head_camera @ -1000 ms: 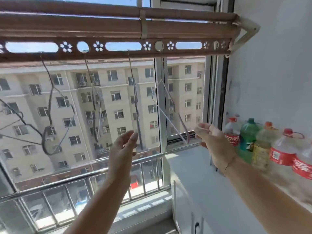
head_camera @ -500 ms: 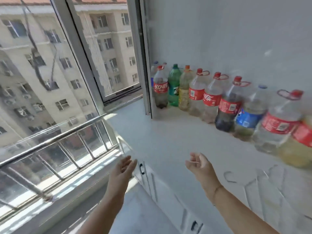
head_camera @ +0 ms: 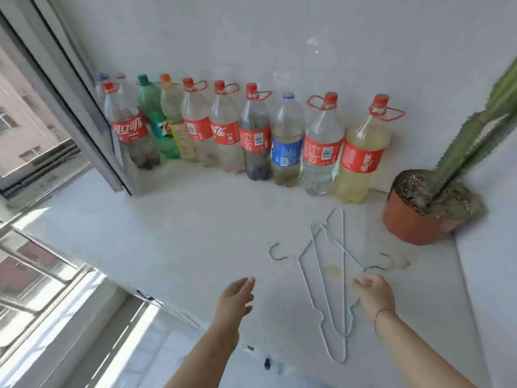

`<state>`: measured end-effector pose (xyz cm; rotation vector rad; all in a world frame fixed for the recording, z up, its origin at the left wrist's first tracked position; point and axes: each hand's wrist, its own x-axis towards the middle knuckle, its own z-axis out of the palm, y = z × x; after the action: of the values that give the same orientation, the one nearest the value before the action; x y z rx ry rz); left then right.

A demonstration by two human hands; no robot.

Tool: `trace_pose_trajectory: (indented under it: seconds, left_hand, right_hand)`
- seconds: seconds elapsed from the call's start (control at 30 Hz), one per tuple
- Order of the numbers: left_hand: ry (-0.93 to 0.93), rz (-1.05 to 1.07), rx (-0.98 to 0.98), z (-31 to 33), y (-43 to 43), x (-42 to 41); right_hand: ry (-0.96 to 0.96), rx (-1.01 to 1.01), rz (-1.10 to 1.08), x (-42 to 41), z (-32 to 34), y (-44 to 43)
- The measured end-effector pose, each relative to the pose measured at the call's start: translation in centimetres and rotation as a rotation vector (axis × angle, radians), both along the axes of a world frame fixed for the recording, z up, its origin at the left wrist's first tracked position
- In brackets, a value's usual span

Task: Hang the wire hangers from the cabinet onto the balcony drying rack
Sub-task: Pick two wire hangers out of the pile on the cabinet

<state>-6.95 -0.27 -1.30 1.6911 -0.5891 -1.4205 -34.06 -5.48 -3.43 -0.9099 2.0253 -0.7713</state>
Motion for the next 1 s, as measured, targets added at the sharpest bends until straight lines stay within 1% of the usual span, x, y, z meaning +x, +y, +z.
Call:
trace_pose_trajectory:
  seconds: [0.1, 0.23, 0.33, 0.43, 0.5, 0.57, 0.63, 0.73, 0.77, 0.83, 0.9, 1.0]
  left_hand:
    - [0.094, -0.098, 0.093, -1.3, -2.4, -2.5]
    - [0.154, -0.205, 0.184, -2.4, -5.4, -5.1]
    - [0.161, -0.263, 0.231, -2.7, -7.4, -6.6]
    - [0.098, -0.322, 0.232, -3.1, -9.0, -7.9]
    - [0.016, -0.332, 0.208, -3.7, -9.9, -8.5]
    - [-0.110, -0.345, 0.200, -4.2, -10.5, -8.9]
    - [-0.232, -0.359, 0.185, -4.4, -10.9, -9.3]
    - [-0.363, -0.404, 0.181, -4.5, -11.3, -9.5]
    - [-0.402, -0.430, 0.180, -4.6, -11.4, -9.5]
    - [-0.468, -0.466, 0.184, -4.7, -11.5, -9.5]
    - [-0.512, -0.474, 0.191, -4.7, -11.6, -9.6]
    - [-0.533, -0.476, 0.220, -4.6, -11.9, -9.8]
  right_hand:
    - [0.002, 0.039, -0.052, -0.9, -0.6, 0.1]
    - [0.005, 0.058, -0.148, -1.1, -1.2, -0.4]
    - [0.062, 0.103, -0.130, -0.8, -1.4, -1.2]
    - [0.195, 0.193, -0.106, -0.6, -1.9, -1.6]
    - [0.271, 0.247, -0.094, -0.6, -2.2, -1.7]
    - [0.286, 0.257, -0.085, -0.7, -2.7, -1.6]
    - [0.260, 0.228, -0.114, -1.1, -3.3, -1.3]
    - [0.167, 0.139, -0.209, -1.9, -3.0, -0.4]
    - [0.098, 0.098, -0.245, -2.1, -2.7, 0.0]
    - [-0.157, -0.014, -0.344, -2.5, -2.0, 1.0]
    - [-0.411, -0.079, -0.414, -2.8, -1.2, 1.8]
    - [-0.552, -0.103, -0.427, -3.3, -0.5, 2.6]
